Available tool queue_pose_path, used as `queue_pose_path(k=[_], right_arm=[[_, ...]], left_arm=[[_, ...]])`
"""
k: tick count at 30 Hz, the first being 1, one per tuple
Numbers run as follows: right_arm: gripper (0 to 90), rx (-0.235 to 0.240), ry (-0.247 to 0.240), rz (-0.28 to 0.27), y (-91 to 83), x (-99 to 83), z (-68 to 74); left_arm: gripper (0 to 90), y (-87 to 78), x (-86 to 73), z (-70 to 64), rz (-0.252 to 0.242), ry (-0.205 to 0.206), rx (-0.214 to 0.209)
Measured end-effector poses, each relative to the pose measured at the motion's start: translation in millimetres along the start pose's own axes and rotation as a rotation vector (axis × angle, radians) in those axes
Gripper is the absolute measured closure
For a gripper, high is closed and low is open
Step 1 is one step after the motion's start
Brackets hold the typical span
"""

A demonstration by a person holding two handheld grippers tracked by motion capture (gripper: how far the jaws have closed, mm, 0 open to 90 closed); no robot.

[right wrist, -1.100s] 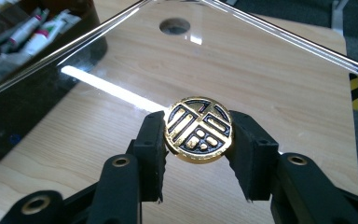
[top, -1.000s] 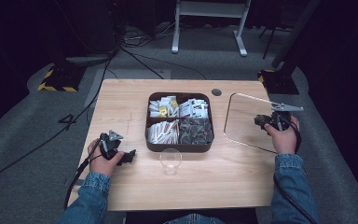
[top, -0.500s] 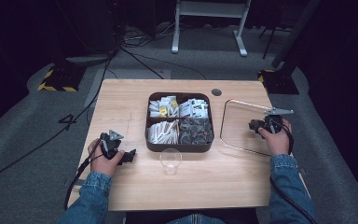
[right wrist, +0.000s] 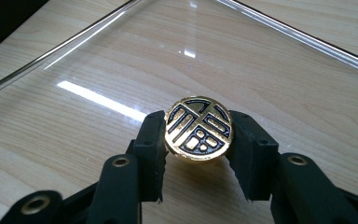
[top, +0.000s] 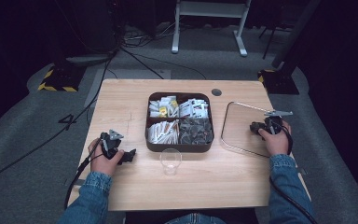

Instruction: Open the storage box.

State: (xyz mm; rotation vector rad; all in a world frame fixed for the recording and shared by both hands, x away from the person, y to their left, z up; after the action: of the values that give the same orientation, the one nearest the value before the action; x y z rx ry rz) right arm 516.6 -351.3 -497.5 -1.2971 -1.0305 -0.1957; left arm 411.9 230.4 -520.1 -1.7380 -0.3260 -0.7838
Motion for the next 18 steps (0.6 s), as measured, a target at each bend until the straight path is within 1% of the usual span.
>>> queue_pose_path(k=[3, 9, 12, 14, 18], right_arm=[[58.9, 0.002, -0.001, -0.001, 2.2, -0.7, -1.1], [58.7, -0.004, 0.012, 0.0, 3.2, -3.0, -1.5], [57.8, 0.001, 0.019, 0.007, 2.5, -2.0, -1.3], [52.7, -0.003, 0.033, -0.008, 1.6, -0.7, -0.4], [46.5, -0.026, 0.044, -0.026, -1.3, 1.5, -0.1]], left_arm=[[0.2, 0.0, 0.0, 0.0, 0.0, 0.0, 0.0], [0.1, 0.0, 0.0, 0.0, 0.0, -0.001, 0.001], [0.1, 0.0, 0.1, 0.1, 0.0, 0.001, 0.0], [0.1, 0.0, 0.1, 0.1, 0.0, 0.001, 0.0], [0.1, 0.1, 0.3, 0.4, 0.001, 0.006, -0.002]])
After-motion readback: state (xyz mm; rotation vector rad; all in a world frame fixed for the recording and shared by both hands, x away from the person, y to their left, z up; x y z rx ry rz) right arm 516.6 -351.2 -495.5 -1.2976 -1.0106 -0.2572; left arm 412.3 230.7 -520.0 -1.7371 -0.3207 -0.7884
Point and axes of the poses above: each handheld gripper's, and its own axes: y roughly forward along the jaws, x roughly out of its top, z roughly to its left, the point moved 2 cm from there along y, roughly forward along the jaws, and after that the axes turned 9 degrees about -y, right-handed, at the moved point
